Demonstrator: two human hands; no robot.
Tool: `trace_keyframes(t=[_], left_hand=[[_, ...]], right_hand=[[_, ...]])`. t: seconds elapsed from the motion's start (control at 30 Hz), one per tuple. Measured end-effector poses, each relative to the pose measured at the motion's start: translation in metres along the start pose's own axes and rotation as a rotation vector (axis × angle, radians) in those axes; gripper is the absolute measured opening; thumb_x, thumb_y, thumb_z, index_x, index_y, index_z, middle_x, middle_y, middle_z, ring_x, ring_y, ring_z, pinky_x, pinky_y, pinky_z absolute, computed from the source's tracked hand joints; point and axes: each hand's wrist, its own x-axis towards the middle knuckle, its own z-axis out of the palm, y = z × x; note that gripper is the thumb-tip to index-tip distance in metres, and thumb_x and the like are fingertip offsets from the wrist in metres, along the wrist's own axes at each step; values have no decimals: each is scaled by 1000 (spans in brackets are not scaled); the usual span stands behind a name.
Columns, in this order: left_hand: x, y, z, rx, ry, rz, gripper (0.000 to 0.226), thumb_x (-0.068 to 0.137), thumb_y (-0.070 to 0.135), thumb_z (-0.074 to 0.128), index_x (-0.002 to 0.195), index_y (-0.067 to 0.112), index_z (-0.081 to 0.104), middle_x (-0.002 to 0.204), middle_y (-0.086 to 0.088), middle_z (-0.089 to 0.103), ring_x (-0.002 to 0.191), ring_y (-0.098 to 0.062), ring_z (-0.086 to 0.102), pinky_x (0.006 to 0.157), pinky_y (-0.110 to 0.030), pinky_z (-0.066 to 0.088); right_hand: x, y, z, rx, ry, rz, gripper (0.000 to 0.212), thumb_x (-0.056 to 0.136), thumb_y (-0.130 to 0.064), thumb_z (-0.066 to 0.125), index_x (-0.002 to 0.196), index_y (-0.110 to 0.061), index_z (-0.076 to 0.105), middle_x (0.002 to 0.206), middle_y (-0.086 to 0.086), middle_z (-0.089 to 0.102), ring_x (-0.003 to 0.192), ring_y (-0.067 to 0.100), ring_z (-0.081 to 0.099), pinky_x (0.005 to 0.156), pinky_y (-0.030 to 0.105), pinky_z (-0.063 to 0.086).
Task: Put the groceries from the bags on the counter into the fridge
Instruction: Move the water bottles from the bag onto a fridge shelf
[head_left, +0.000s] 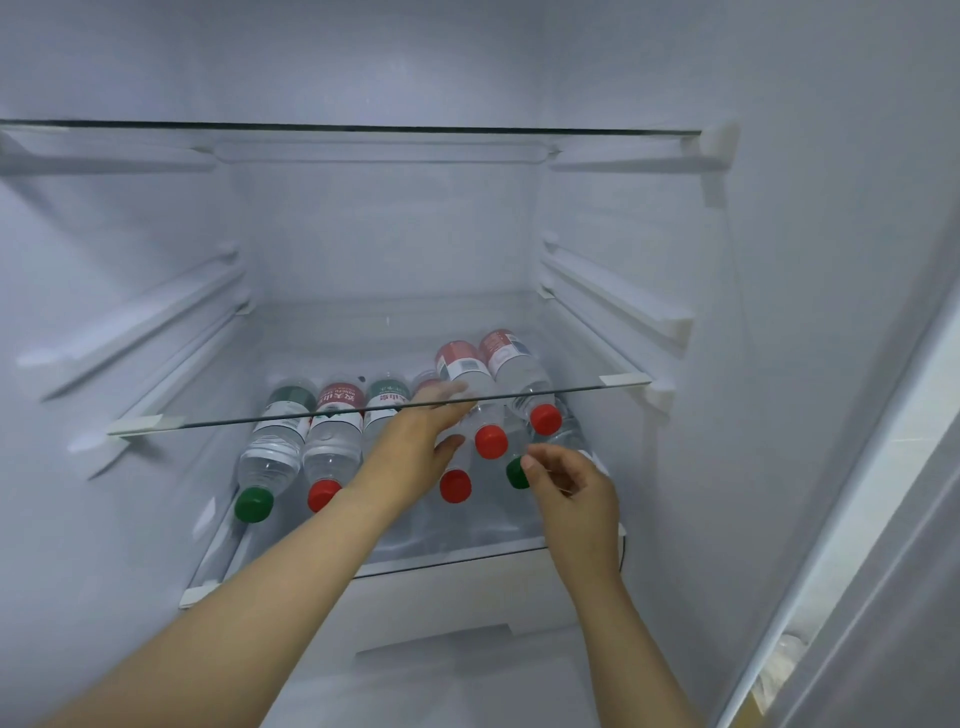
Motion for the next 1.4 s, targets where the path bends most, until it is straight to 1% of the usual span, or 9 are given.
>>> trace_keyframes(t=[0.1, 0.3, 0.43, 0.73, 0.87, 0.93, 1.1, 1.23, 1.4], left_hand=[[-2, -1, 0, -2, 3, 6, 54, 83, 0, 67, 132, 19, 56, 142, 1, 49, 133, -17, 43, 106, -16, 25], [-6, -3, -2, -1, -66, -14, 59, 89, 6, 62, 142, 22, 43, 152, 4, 36, 141, -12, 30, 112, -18, 21], [-19, -7, -7, -10, -25, -77, 53, 89, 12, 61, 140, 21, 46, 146, 1, 43, 135, -15, 40, 109, -21, 29], [-42, 7, -24, -100, -24, -263, 41, 90, 24, 63, 130, 18, 55, 129, 2, 54, 119, -14, 51, 98, -26, 44], [-46, 11, -38, -71, -80, -284, 42, 89, 25, 62, 130, 21, 54, 131, 3, 53, 113, -13, 55, 94, -19, 39], [-50, 13, -46, -57, -83, -280, 43, 90, 24, 61, 132, 22, 52, 134, 4, 52, 115, -12, 52, 93, -15, 34], [-57, 34, -69, -147, -107, -225, 45, 89, 29, 61, 133, 27, 50, 132, 9, 50, 120, -8, 48, 97, -20, 39], [-58, 58, -86, -258, -124, -153, 42, 88, 34, 62, 129, 34, 52, 128, 17, 50, 119, -3, 48, 98, -23, 42], [-60, 103, -104, -433, -139, 26, 40, 85, 32, 66, 124, 35, 56, 119, 23, 56, 111, 5, 52, 97, -19, 43]], right_hand=[[3, -6, 10, 7, -72, -32, 7, 90, -17, 66, 89, -21, 72, 79, -11, 71, 80, 3, 66, 73, 15, 52], [13, -8, 29, -50, -158, 5, 13, 92, -16, 63, 101, -18, 71, 92, -11, 72, 88, -2, 66, 78, 12, 50], [18, -6, 35, -118, -186, 33, 19, 91, -15, 63, 110, -18, 67, 103, -9, 69, 96, 2, 63, 85, 15, 51], [16, -8, 37, -203, -165, 29, 20, 92, -18, 62, 111, -20, 67, 104, -8, 68, 96, 3, 62, 80, 14, 50], [11, -26, 29, -323, -66, -5, 19, 92, -19, 60, 110, -22, 66, 102, -9, 66, 90, -3, 59, 78, 14, 50], [5, -38, 22, -411, -28, -45, 20, 92, -21, 61, 111, -22, 66, 102, -8, 66, 89, 1, 61, 73, 12, 47], [-22, -78, -2, -609, -32, -97, 22, 91, -27, 61, 113, -22, 65, 105, -7, 66, 92, 8, 62, 84, 29, 54], [-49, -120, -26, -760, -35, -124, 24, 91, -30, 61, 115, -27, 64, 107, -14, 63, 88, -3, 56, 75, 14, 44], [-92, -176, -60, -906, 84, -164, 29, 87, -33, 65, 116, -31, 64, 102, -22, 61, 88, -6, 54, 81, 16, 44]])
